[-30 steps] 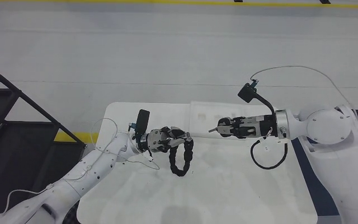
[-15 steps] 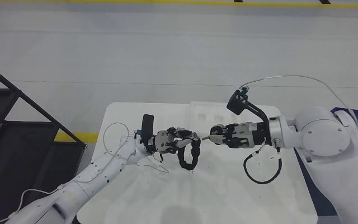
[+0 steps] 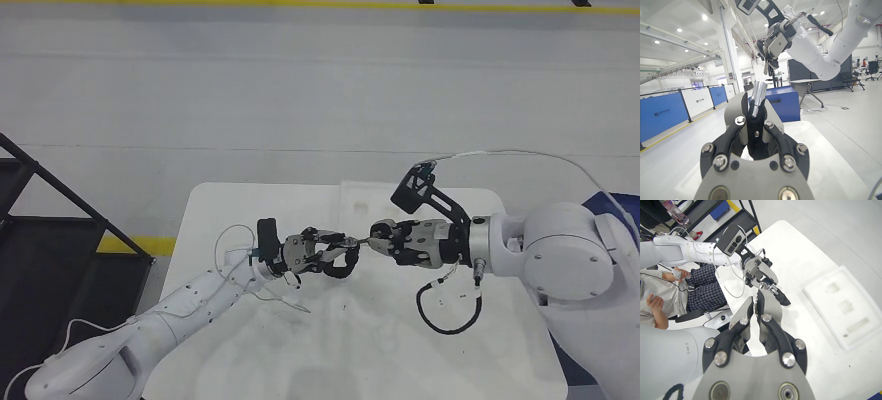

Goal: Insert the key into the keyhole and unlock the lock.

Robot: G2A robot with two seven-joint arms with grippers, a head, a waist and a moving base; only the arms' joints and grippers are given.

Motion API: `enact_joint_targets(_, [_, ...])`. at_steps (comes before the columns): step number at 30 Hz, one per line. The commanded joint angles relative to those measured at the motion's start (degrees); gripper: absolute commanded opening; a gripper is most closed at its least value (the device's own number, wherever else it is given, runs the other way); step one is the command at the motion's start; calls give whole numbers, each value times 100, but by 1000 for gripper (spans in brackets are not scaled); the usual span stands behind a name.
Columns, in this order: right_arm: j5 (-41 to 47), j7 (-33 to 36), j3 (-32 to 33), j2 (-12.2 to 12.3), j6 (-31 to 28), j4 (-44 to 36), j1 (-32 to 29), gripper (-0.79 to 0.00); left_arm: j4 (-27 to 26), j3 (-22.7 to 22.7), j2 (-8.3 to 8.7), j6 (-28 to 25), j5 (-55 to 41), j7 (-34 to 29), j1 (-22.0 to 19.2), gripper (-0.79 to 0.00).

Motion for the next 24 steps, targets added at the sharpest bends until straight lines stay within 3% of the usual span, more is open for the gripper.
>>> enact_joint_targets(1, [-48,-35,-35,-1,44,-18,4,-785,57,137,-16,63,-28,63,-64,-785])
enact_joint_targets(14, [-19,-153,-104,-9,315,80,-14,-785,449,643,-62,682,-211,682,-310,-785])
enact_joint_targets(24, [496,-743,-93,-38,825,24,-325,-785,793,786,-126,1196,-157,1195,-389,-785])
